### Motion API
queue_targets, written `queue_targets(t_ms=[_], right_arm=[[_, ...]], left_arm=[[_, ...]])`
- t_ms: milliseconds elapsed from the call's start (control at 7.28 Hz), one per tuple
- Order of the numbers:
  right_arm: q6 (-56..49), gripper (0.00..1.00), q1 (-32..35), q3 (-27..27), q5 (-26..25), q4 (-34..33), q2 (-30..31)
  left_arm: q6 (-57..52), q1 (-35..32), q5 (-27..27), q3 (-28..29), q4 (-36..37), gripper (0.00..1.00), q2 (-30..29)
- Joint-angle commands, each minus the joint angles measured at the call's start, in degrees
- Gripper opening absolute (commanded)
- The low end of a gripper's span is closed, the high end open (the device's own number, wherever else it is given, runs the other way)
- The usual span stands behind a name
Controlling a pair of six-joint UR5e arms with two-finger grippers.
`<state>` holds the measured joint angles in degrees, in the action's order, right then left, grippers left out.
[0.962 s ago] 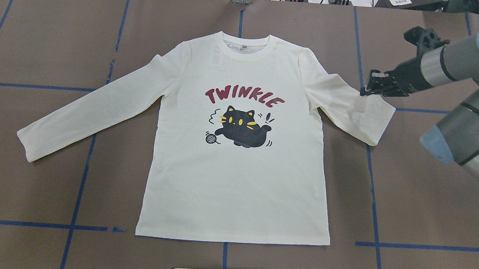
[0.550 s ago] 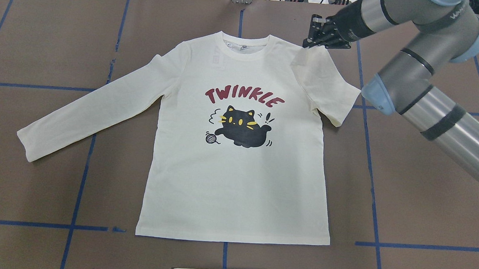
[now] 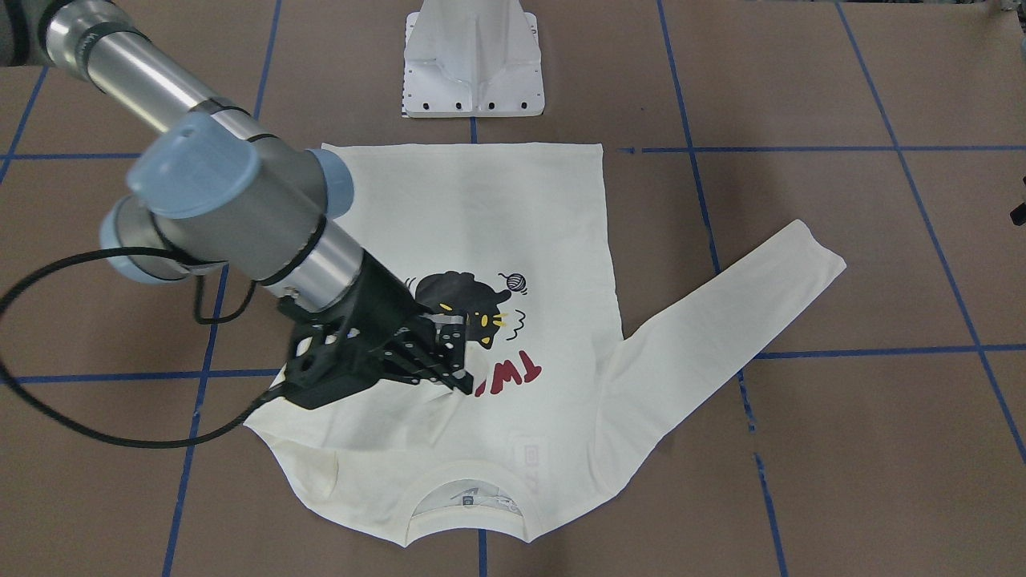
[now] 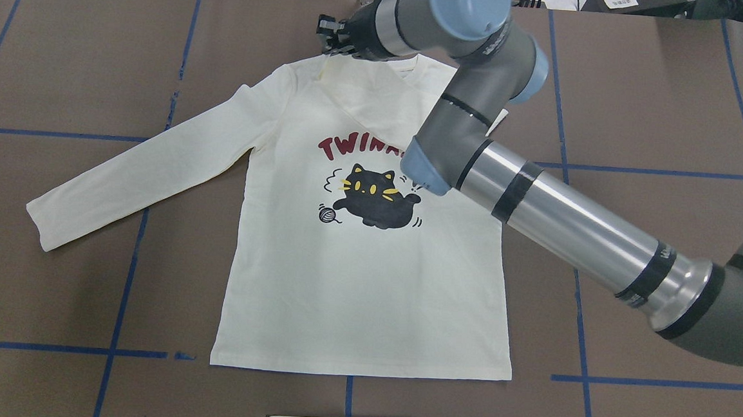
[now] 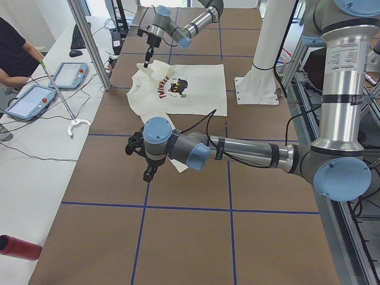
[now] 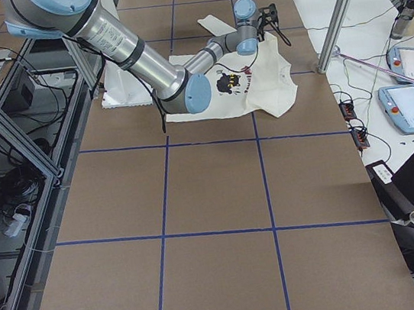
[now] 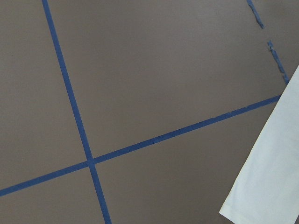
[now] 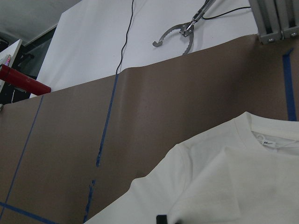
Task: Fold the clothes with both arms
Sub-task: 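Lift the cuff with the right gripper and fold the sleeve across the chest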
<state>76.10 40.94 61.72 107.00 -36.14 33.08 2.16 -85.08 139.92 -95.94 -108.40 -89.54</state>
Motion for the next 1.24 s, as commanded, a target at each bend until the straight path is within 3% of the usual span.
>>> queue_targets(t_ms=[0, 275, 412, 550, 1099], right_arm=[[-0.07, 0.0, -4.81, -1.95, -5.82, 0.98, -1.0], [-0.16, 0.0, -5.52, -3.78, -7.15, 0.9, -2.47], [-0.16, 0.54, -6.83, -10.41, -10.63, 0.9, -9.02], [-0.25, 1.0, -7.63, -13.44, -12.93, 0.81, -11.87], [0.36, 1.0, -8.16, -13.47, -13.75, -0.76, -12.07]], left_arm=[[0.12, 0.0, 0.01, 0.4, -0.5, 1.0, 0.06], [0.04, 0.0, 0.01, 0.58, -0.5, 1.0, 0.06], [0.04, 0.0, 0.01, 0.66, -0.5, 1.0, -0.02], [0.04, 0.0, 0.01, 0.84, -0.5, 1.0, -0.28], [2.13, 0.09, -0.08, 1.63, -0.76, 1.0, -0.46]])
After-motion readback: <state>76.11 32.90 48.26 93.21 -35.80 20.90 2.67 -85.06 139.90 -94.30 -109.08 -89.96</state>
